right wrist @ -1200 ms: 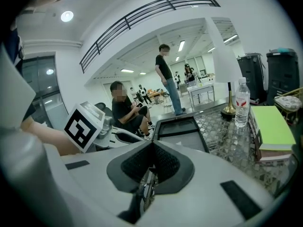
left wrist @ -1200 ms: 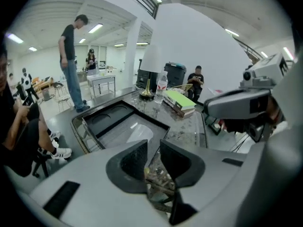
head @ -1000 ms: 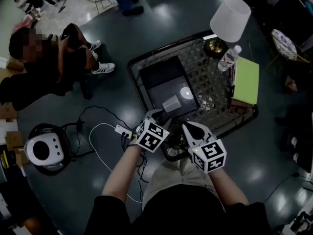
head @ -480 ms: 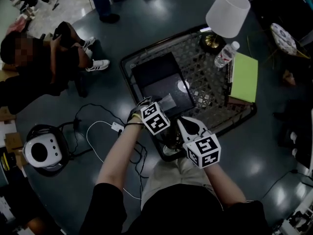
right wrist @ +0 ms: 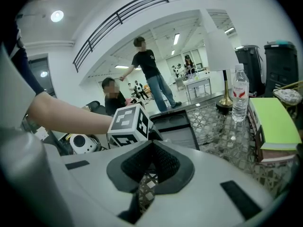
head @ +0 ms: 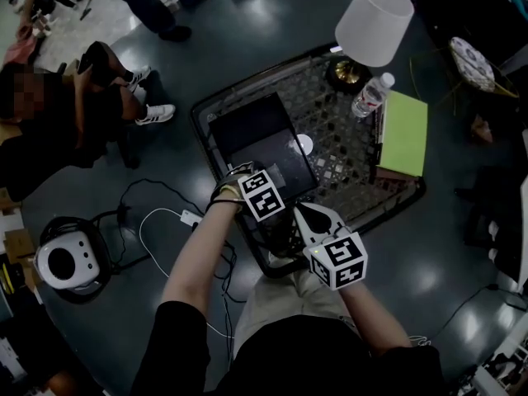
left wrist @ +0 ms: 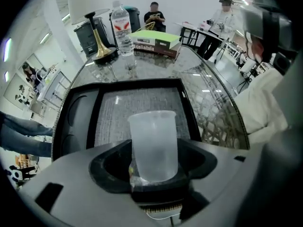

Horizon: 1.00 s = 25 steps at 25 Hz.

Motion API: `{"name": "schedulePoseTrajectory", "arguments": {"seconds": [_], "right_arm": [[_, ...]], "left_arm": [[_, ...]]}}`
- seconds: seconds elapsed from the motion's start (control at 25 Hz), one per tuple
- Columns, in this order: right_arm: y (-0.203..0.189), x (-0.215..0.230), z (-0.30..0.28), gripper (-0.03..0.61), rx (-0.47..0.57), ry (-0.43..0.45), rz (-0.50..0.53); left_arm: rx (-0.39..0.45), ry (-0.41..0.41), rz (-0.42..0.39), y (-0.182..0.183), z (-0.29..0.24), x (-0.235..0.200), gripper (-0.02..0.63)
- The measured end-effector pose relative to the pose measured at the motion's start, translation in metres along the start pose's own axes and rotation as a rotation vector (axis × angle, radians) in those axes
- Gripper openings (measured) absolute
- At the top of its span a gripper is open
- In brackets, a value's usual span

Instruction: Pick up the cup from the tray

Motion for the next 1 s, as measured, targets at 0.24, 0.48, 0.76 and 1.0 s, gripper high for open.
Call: {"name": "schedulePoseTrajectory", "arguments": {"seconds": [0.24, 0.48, 0.76, 1.0], "right_arm": [[0.003, 0.005, 0.003, 0.011, 0.004, -0.010, -0.004], [0.004, 0.007, 0.006, 0.011, 0.014, -0.012, -0.010], [0.004, 0.001, 0.014, 0.011, 0.027, -0.021, -0.001], [0.000, -0.006, 0.022, 0.011, 0.038, -0.024, 0.011]], "left_arm": [[-0.006, -0.015, 0.007, 0.003, -0.006, -0.006, 0.294], [0.008, -0.017, 0.045, 0.004, -0.005, -0.006, 0.287], [0.046, 0.002, 0.076, 0.004, 0.009, 0.000, 0.285], [0.118, 0.050, 0.121, 0.006, 0.031, 0.009, 0.285]]}}
Point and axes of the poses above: the fingertips, and each gripper's own axes: z backward along the fingers, x to its right, y out of its top, the point moved 9 cm from there along z, backward along the fingers, and after that the axes turned 13 degrees about -z, right-handed, at the moved point
